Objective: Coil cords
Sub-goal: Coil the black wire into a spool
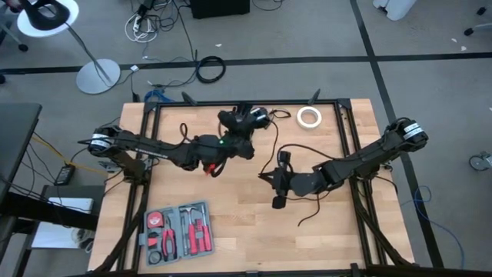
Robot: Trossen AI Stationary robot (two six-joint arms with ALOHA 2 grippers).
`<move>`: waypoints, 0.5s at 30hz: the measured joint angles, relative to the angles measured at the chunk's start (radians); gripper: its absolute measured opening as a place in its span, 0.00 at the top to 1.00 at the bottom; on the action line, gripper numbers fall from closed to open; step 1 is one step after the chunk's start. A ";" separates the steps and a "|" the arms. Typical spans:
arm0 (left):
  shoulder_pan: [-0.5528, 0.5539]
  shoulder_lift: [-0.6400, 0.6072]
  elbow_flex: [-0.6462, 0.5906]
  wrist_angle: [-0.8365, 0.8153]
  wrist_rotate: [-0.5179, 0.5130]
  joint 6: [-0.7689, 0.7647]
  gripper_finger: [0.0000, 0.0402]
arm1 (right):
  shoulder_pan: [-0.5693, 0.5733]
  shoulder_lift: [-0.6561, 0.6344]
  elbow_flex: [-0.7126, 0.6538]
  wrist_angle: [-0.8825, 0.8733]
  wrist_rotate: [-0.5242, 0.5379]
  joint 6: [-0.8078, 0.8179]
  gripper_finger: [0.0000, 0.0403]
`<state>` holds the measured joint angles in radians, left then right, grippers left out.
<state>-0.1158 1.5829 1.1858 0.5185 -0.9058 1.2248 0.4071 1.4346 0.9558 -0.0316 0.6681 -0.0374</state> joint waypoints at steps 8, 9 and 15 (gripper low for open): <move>0.010 0.002 0.000 -0.133 -0.168 0.105 1.00 | 0.046 -0.028 0.000 -0.101 0.062 0.089 1.00; 0.015 0.002 0.000 -0.138 -0.186 0.111 1.00 | 0.053 -0.029 0.000 -0.097 0.065 0.090 1.00; 0.039 0.002 0.000 -0.101 -0.224 0.133 1.00 | 0.092 -0.029 0.000 -0.044 0.058 0.091 1.00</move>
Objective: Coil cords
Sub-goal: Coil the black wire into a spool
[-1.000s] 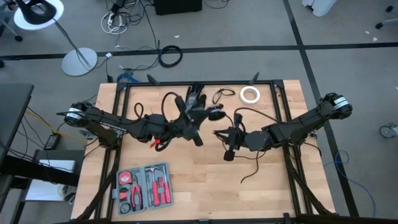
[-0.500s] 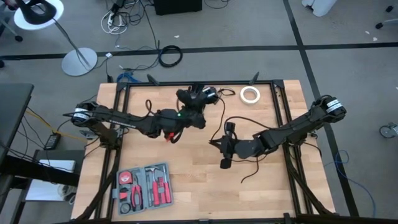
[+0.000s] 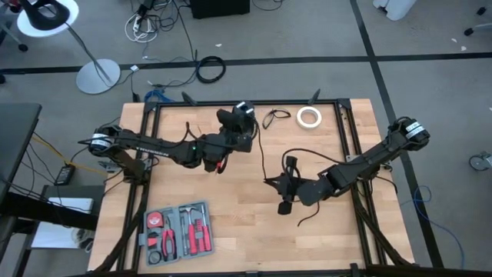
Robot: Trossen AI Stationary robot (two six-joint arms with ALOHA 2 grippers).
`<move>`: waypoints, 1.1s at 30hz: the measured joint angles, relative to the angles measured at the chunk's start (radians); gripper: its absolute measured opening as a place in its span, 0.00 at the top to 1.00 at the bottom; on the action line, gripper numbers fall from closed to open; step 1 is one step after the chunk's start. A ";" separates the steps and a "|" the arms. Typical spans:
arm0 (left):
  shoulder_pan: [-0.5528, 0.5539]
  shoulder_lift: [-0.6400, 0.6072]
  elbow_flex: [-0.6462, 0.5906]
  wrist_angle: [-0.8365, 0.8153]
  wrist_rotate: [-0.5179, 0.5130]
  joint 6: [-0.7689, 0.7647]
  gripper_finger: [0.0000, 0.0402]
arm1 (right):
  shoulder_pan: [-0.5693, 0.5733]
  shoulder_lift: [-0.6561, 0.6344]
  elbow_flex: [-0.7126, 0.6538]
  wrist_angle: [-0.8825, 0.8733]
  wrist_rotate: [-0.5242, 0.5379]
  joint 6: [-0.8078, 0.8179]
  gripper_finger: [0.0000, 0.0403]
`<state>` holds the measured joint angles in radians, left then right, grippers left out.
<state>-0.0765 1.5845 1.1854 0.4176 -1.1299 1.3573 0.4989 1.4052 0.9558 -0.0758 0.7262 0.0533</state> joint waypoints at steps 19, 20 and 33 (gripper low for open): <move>-0.002 0.000 0.000 0.229 0.223 -0.227 1.00 | -0.066 -0.001 0.000 0.258 -0.361 -0.256 1.00; -0.002 0.000 0.000 0.239 0.241 -0.246 1.00 | -0.076 0.001 0.000 0.264 -0.386 -0.258 1.00; -0.007 0.001 0.036 0.331 0.405 -0.481 1.00 | -0.169 0.126 0.002 0.397 -0.488 -0.318 1.00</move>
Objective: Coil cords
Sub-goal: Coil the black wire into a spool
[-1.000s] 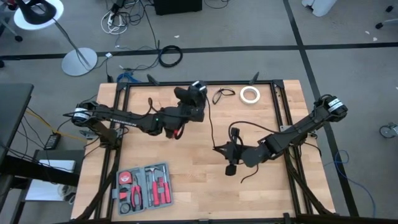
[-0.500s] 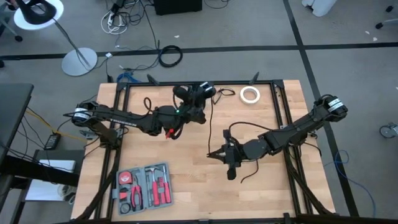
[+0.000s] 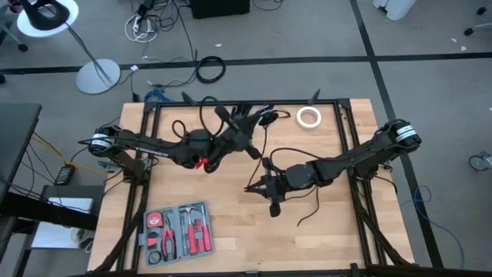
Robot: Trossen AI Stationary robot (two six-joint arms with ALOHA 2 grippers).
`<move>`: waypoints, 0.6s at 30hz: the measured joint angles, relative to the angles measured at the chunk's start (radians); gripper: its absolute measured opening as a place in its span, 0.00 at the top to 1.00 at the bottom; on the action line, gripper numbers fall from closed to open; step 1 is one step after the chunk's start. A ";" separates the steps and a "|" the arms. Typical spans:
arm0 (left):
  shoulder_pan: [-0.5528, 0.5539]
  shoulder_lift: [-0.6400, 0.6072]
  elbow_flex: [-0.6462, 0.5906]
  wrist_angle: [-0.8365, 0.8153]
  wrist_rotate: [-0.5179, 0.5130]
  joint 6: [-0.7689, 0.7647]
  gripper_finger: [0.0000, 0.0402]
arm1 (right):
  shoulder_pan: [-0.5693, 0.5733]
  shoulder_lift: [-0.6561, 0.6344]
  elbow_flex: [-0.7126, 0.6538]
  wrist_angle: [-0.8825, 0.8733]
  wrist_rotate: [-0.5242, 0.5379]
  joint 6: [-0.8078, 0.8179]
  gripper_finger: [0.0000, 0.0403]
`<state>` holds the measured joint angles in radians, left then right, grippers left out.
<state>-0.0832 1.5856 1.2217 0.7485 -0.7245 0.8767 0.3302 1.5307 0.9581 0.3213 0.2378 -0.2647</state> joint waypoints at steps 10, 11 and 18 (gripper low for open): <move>-0.012 0.000 0.084 -0.112 0.102 -0.191 1.00 | -0.018 -0.004 -0.001 -0.033 -0.005 0.009 1.00; -0.012 0.000 0.090 -0.123 0.121 -0.217 1.00 | -0.021 -0.004 -0.001 -0.037 -0.002 0.015 1.00; -0.049 0.000 0.129 -0.148 0.170 -0.294 1.00 | -0.034 -0.003 -0.001 -0.135 0.102 0.037 1.00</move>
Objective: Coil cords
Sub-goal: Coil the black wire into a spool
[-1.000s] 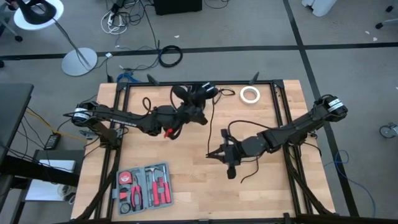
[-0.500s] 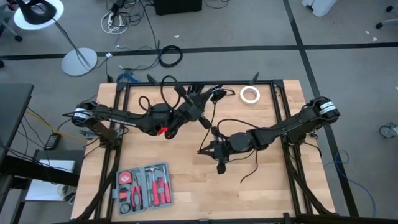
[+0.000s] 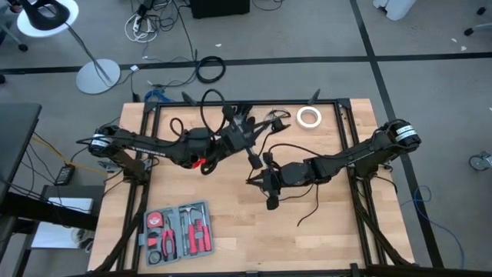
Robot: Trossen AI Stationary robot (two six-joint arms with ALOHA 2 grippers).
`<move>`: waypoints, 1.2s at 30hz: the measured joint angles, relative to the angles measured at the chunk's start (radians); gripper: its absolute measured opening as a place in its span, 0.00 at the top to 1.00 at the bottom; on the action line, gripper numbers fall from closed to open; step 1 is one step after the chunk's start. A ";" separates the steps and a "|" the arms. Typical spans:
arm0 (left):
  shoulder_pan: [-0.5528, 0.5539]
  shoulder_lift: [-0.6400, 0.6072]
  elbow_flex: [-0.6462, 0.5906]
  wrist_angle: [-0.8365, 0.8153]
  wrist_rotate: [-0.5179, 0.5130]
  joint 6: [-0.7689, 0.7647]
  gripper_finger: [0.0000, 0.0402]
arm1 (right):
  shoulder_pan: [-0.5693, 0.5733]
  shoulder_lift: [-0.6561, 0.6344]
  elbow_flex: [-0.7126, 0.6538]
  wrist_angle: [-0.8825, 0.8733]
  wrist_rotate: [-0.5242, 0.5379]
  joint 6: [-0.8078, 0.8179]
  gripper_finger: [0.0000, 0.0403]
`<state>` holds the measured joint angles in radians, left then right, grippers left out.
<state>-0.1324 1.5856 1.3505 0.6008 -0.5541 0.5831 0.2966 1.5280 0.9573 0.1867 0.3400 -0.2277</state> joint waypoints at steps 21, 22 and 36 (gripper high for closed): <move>-0.079 -0.020 0.058 -0.380 -0.072 -0.066 1.00 | -0.076 -0.421 -0.227 -0.654 0.425 0.390 1.00; -0.079 -0.020 0.058 -0.409 -0.070 -0.075 1.00 | -0.076 -0.456 -0.236 -0.672 0.441 0.402 1.00; -0.080 -0.016 0.058 -0.655 -0.053 -0.173 1.00 | -0.075 -0.753 -0.245 -0.746 0.712 0.360 1.00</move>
<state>-0.2123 1.5696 1.4086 -0.0544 -0.6067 0.4098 0.2214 0.7750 0.7124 -0.5591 1.0525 0.1325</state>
